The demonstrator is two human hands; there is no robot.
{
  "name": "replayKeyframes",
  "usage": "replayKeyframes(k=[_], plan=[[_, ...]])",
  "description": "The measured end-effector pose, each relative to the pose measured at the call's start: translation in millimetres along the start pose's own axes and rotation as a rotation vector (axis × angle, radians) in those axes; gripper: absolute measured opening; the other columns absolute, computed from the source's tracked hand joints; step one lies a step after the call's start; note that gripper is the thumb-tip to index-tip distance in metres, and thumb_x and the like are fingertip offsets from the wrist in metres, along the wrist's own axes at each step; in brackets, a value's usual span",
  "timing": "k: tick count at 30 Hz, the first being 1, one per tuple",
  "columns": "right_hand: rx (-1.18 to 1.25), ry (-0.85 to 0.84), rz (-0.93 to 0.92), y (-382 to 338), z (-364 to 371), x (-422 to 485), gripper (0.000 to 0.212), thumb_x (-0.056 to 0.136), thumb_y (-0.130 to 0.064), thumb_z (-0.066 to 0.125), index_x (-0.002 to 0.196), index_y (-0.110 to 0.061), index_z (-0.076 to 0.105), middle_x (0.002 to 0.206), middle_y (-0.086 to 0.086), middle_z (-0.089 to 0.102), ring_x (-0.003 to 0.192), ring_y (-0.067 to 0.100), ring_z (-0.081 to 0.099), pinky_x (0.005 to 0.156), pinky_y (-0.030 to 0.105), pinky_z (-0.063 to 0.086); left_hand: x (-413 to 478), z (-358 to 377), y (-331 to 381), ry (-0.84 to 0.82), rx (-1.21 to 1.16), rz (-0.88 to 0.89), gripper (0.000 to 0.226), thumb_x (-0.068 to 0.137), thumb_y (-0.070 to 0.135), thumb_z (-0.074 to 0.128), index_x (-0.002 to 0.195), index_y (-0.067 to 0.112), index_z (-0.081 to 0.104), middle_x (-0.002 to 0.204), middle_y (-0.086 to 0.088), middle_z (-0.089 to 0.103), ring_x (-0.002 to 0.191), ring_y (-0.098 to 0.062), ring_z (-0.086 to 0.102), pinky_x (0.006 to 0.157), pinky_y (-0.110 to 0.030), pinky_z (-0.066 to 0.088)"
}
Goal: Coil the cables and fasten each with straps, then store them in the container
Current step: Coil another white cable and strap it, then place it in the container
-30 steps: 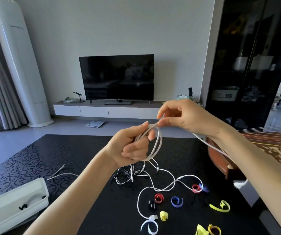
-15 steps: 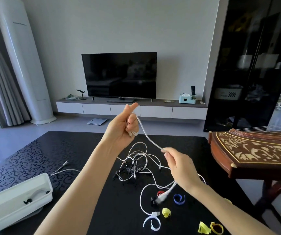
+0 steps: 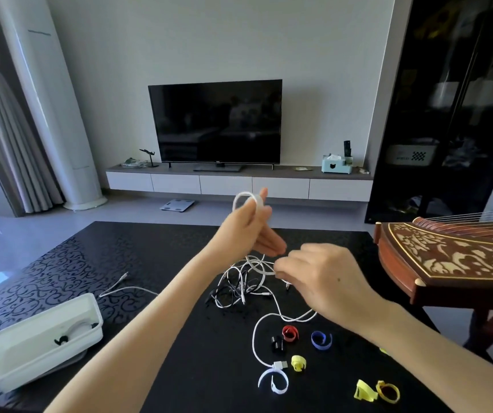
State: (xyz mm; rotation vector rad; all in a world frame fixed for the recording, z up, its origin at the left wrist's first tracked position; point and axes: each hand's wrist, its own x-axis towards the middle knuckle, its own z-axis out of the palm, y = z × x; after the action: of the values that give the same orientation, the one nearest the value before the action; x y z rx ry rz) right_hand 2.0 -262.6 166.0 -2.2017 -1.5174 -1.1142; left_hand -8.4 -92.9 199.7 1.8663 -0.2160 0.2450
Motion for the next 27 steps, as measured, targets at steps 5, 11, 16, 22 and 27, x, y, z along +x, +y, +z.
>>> replayKeyframes(k=[5, 11, 16, 22, 27], plan=[[0.187, -0.004, 0.018, 29.0, -28.3, 22.8, 0.023, 0.086, -0.036, 0.056, 0.082, -0.019, 0.071, 0.068, -0.01, 0.06, 0.061, 0.007, 0.049, 0.057, 0.021, 0.041, -23.5, 5.3, -2.5, -0.311, 0.045, -0.084, 0.032, 0.103, 0.032, 0.029, 0.098, 0.009, 0.05, 0.049, -0.007, 0.06, 0.038, -0.019, 0.053, 0.039, -0.023, 0.039], [0.48, -0.062, 0.24, 52.3, -34.7, 49.0, 0.013, 0.088, -0.01, 0.063, 0.098, -0.012, 0.071, 0.085, -0.009, 0.063, 0.081, 0.002, 0.058, 0.075, 0.011, 0.043, -26.8, -1.2, -7.9, -0.457, -0.64, -0.161, 0.046, 0.095, 0.038, 0.037, 0.117, 0.007, 0.063, 0.033, 0.005, 0.034, 0.026, -0.007, 0.03, 0.035, -0.02, 0.021], [0.693, -0.155, 0.583, 45.6, -21.4, 42.9, 0.011, 0.093, -0.018, 0.057, 0.095, -0.014, 0.067, 0.073, 0.002, 0.067, 0.058, 0.006, 0.06, 0.058, 0.02, 0.051, -23.9, -8.6, -11.5, -0.587, -0.987, -0.078, 0.032, 0.093, 0.035, 0.052, 0.092, 0.006, 0.065, 0.033, 0.008, 0.036, 0.026, -0.002, 0.037, 0.034, -0.016, 0.027], [1.139, -0.128, 0.9, 11.3, 2.4, 34.4, 0.026, 0.102, -0.02, 0.038, 0.105, -0.011, 0.062, 0.085, 0.003, 0.073, 0.072, 0.015, 0.069, 0.062, 0.028, 0.057, -14.7, -5.2, -12.2, -0.549, -1.171, -0.078, 0.041, 0.097, 0.031, 0.037, 0.063, 0.013, 0.053, 0.032, 0.005, 0.045, 0.028, -0.009, 0.023, 0.033, -0.018, 0.027], [1.311, -0.065, 1.006, -2.7, 6.8, 38.5, 0.035, 0.104, -0.022, 0.031, 0.096, -0.007, 0.062, 0.069, 0.0, 0.07, 0.063, 0.019, 0.064, 0.057, 0.029, 0.052, -11.7, -8.9, -9.2, -0.369, -1.153, -0.149, 0.044, 0.094, 0.032, 0.04, 0.054, 0.015, 0.049, 0.028, 0.005, 0.037, 0.024, -0.007, 0.022, 0.03, -0.017, 0.022]])
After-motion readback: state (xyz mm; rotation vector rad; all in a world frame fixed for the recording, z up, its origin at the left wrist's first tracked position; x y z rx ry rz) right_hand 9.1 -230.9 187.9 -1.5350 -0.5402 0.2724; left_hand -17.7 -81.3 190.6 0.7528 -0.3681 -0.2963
